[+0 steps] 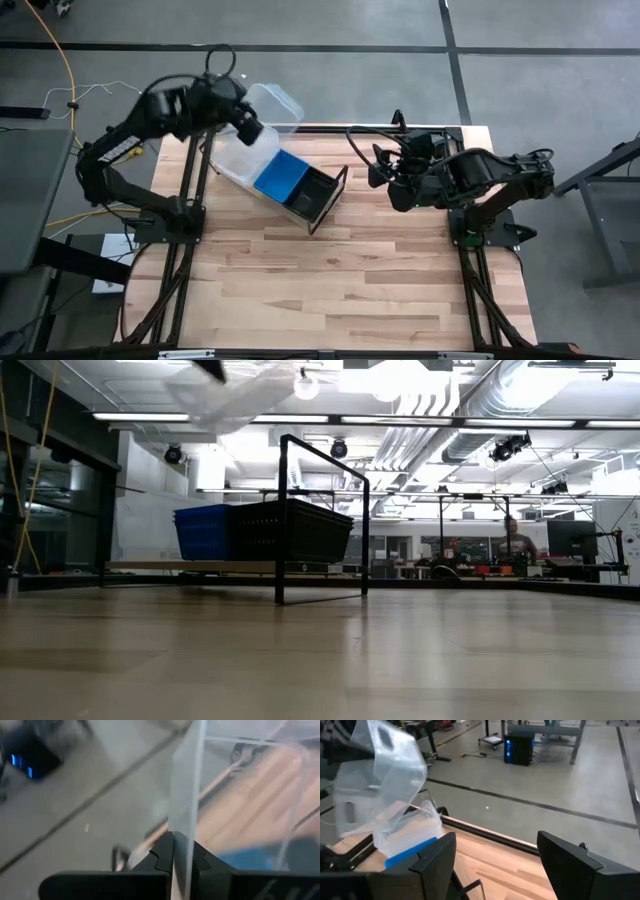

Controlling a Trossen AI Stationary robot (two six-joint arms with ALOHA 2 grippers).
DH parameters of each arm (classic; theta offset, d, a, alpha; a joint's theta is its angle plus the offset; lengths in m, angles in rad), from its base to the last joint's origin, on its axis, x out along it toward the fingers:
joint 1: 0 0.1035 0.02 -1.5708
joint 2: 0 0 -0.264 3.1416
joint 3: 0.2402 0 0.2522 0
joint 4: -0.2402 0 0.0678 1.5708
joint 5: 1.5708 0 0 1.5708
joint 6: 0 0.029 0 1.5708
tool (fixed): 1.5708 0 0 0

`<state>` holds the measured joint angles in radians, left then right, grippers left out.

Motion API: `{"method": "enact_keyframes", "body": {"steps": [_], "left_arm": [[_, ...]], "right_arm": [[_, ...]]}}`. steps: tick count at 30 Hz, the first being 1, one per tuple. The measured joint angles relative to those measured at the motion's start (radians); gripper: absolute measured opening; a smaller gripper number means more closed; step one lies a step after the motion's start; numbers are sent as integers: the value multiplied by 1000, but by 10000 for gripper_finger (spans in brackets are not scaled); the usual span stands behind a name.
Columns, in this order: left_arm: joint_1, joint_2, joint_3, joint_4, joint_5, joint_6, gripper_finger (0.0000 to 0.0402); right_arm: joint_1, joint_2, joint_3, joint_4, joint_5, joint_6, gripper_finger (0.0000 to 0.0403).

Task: Stack baskets on shelf by color
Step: Stack the transparent bin on top of the other transparent bins on the shelf

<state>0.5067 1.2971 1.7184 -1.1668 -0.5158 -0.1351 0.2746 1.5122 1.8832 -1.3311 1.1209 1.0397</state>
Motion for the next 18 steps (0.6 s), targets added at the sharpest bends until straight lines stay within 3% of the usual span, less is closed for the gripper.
{"method": "enact_keyframes", "body": {"steps": [8,18], "left_arm": [[221,127,11,-294,100,-49,0],[372,208,11,-338,249,-71,0]], "right_arm": [[-1,0,0,-58,-9,86,267],[1,26,-1,-67,-71,86,267]]}}
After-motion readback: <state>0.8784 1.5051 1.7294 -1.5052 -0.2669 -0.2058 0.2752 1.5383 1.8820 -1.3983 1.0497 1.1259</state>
